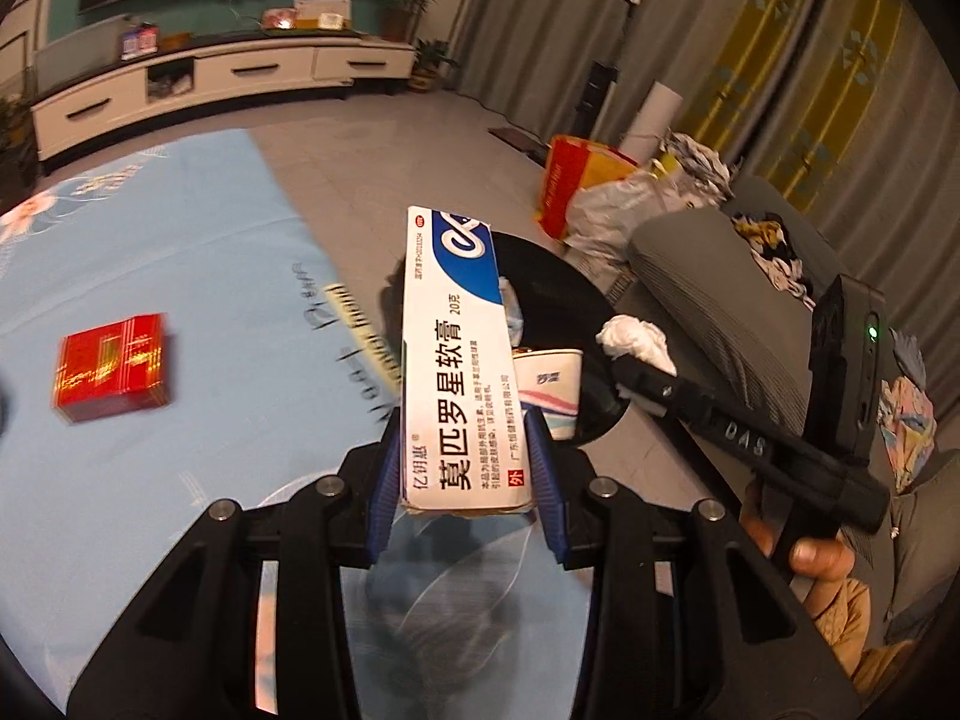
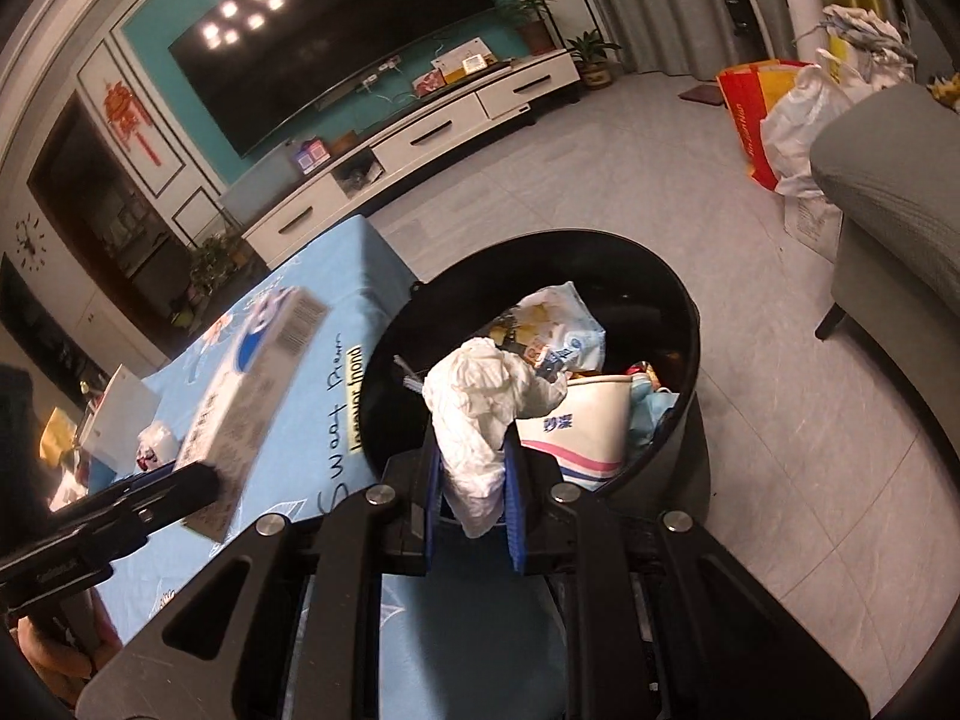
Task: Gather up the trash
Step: 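Carry the tissue and medicine box over the black bin and open both tools, then move both tools back over the table toward the red cigarette pack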
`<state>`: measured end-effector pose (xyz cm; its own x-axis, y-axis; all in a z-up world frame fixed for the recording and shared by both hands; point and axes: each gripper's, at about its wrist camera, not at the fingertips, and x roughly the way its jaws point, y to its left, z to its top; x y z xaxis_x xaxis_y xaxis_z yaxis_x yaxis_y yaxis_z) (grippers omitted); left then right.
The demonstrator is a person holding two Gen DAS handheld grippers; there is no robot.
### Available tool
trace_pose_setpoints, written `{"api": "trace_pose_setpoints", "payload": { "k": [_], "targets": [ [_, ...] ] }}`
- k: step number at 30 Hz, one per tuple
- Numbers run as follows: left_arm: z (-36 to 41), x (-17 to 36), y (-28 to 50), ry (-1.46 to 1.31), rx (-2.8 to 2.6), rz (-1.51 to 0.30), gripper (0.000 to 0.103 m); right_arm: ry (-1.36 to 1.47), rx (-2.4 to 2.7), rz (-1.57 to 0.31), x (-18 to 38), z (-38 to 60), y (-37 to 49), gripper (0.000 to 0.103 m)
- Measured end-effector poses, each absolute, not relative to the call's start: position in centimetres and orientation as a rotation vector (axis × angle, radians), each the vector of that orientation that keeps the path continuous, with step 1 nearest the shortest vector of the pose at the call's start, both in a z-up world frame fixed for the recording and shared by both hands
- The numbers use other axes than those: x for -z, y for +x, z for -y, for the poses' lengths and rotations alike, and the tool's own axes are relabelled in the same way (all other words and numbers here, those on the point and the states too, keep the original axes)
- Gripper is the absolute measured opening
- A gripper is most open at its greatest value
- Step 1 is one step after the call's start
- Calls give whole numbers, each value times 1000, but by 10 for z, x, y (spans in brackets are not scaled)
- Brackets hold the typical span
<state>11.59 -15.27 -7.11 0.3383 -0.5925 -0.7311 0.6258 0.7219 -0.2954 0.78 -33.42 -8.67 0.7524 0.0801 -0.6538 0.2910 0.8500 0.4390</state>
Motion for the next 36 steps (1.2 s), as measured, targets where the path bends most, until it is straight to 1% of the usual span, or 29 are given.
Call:
{"api": "trace_pose_setpoints", "payload": {
  "k": [7,12,13,15,17,18,19,20,21,24,30,31,36],
  "targets": [
    [202,88,138,74,832,-966,40,586,115,-728,99,347,18,19],
    [222,102,152,77,827,-989,40,603,118,-733,106,356,29,20],
    [224,104,154,77,827,-990,40,606,121,-730,107,357,31,21],
    [229,106,158,87,822,-981,40,620,125,-730,110,361,34,29],
    [230,105,160,88,824,-969,48,640,131,-726,113,366,36,49],
    [229,105,160,86,820,-964,58,653,135,-721,113,368,35,53],
    [228,103,160,82,815,-958,61,671,136,-712,114,371,34,58],
    [226,102,160,75,812,-950,62,682,135,-707,114,372,33,60],
    [222,100,161,67,807,-944,64,689,136,-707,115,374,32,60],
    [210,97,161,37,789,-939,66,686,127,-707,113,372,29,60],
    [172,91,148,-12,748,-936,76,645,69,-703,101,355,22,60],
    [165,91,145,-16,736,-938,79,638,53,-706,99,350,21,61],
    [119,95,126,-34,639,-980,85,584,-23,-739,91,316,17,65]
  ]
}}
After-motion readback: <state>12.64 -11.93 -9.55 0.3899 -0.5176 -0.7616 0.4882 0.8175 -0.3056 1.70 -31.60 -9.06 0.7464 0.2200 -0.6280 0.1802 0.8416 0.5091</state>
